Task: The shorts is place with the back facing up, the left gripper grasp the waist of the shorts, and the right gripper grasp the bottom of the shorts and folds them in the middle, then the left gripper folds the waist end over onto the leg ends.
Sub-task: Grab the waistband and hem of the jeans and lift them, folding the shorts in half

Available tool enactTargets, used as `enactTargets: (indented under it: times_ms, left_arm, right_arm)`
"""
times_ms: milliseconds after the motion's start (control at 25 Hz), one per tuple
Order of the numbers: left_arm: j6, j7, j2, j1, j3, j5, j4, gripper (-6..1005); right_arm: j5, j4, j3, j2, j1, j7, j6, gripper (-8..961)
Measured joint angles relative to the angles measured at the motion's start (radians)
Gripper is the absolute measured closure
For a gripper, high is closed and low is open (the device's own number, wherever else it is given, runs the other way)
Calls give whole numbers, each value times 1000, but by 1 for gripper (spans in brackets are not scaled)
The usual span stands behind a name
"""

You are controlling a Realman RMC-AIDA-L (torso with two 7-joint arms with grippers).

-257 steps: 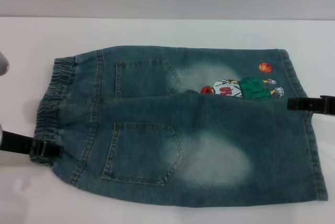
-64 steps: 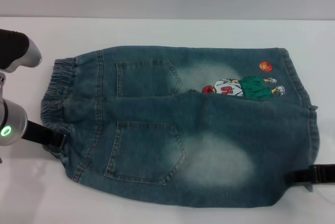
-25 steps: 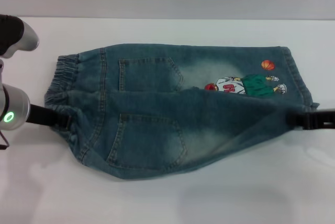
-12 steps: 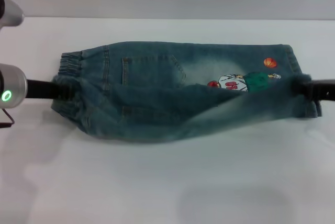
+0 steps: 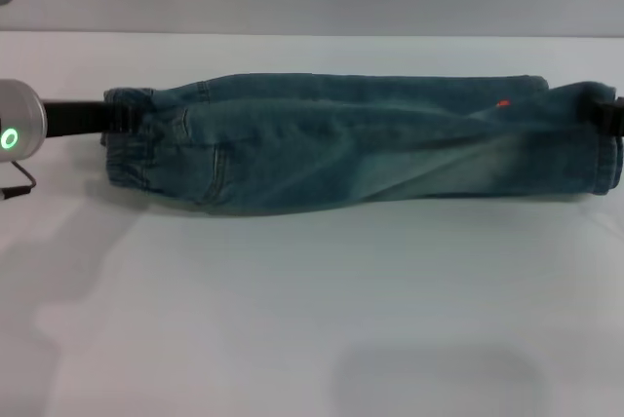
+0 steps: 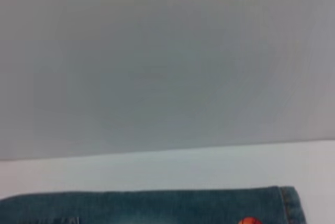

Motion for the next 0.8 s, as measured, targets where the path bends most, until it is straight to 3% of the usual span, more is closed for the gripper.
enactTargets:
  times_ms: [320,800]
  left_arm:
    - [66,1,0,-11,-15,-9,26,863]
    - [122,6,0,-81,-26,-10,106,853]
  right_arm:
    - [0,18,11,-2,1,-3,-82,866]
    - [0,66,14,-3,31,-4,-156,857]
